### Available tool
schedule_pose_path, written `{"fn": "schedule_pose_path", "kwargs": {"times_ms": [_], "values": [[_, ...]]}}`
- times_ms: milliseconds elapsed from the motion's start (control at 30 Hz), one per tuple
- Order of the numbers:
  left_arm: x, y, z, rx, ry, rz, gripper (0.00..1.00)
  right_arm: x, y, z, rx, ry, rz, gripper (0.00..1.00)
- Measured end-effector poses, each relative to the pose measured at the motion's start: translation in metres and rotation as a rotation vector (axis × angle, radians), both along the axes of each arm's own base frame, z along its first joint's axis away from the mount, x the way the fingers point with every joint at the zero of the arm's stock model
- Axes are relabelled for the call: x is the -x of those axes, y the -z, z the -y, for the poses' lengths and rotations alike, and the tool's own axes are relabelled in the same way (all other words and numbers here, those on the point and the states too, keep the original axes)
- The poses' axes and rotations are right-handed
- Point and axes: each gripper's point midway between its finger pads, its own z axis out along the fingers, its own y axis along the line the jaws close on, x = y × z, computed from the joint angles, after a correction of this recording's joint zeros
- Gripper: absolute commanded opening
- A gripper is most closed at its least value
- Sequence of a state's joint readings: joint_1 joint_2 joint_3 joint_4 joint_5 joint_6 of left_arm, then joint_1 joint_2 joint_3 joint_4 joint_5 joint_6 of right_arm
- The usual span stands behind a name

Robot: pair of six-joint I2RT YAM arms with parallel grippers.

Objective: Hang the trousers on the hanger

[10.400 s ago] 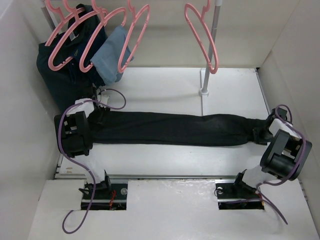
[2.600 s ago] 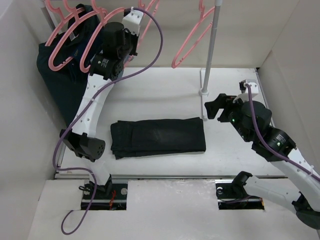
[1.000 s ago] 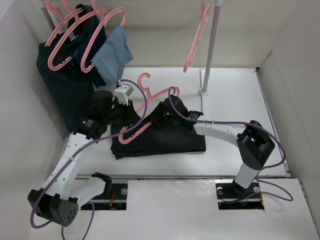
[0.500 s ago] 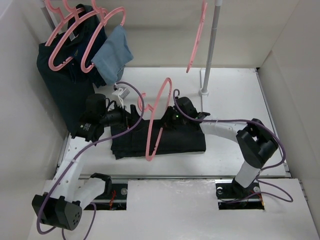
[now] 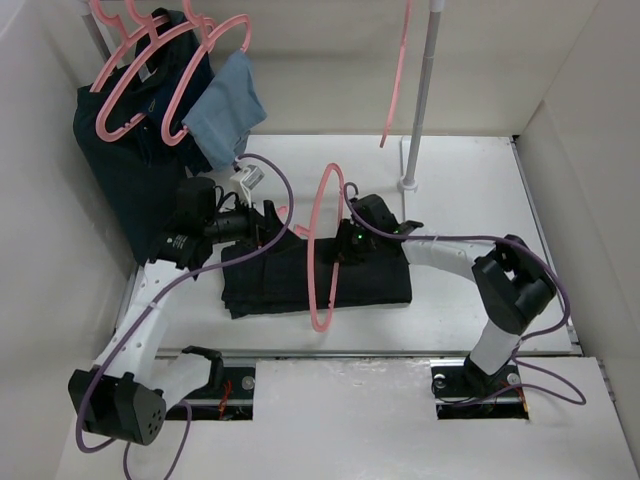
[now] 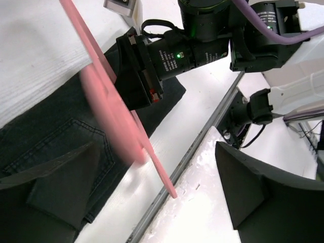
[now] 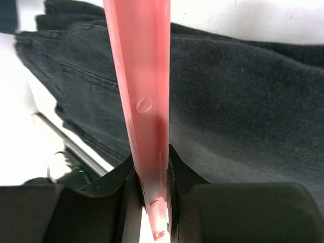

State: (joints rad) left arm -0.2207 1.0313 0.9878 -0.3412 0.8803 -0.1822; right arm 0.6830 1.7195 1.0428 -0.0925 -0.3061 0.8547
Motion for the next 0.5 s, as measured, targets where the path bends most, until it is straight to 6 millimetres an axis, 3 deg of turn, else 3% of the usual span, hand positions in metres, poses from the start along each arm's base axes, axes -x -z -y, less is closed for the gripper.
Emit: {"fn": "schedule_pose_path", "kwargs": {"times_ms": [133,167,233,300,333,367,500], "values": [[-0.007,0.012,0.000,-0.011,-0.024,-0.046,0.46,0.000,0.001,0.002,0.051,-0.041,0.017,0.00],[-0.009,0.016,-0.001,-0.019,-0.032,-0.054,0.25,0.000,0.002,0.003,0.062,-0.049,0.021,0.00],[-0.012,0.025,-0.004,-0.037,-0.057,-0.075,0.00,0.002,0.004,0.006,0.083,-0.062,0.026,0.00],[-0.016,0.033,-0.007,-0.060,-0.088,-0.094,0.00,0.002,0.007,0.009,0.105,-0.063,0.026,0.01],[-0.017,0.037,-0.010,-0.076,-0.108,-0.106,0.00,0.002,0.008,0.011,0.115,-0.061,0.026,0.12],[-0.019,0.041,-0.012,-0.089,-0.125,-0.115,0.00,0.003,0.010,0.013,0.123,-0.060,0.024,0.43],[-0.026,0.051,-0.023,-0.130,-0.203,-0.138,0.00,0.006,0.012,0.018,0.165,-0.103,0.032,0.86]]}}
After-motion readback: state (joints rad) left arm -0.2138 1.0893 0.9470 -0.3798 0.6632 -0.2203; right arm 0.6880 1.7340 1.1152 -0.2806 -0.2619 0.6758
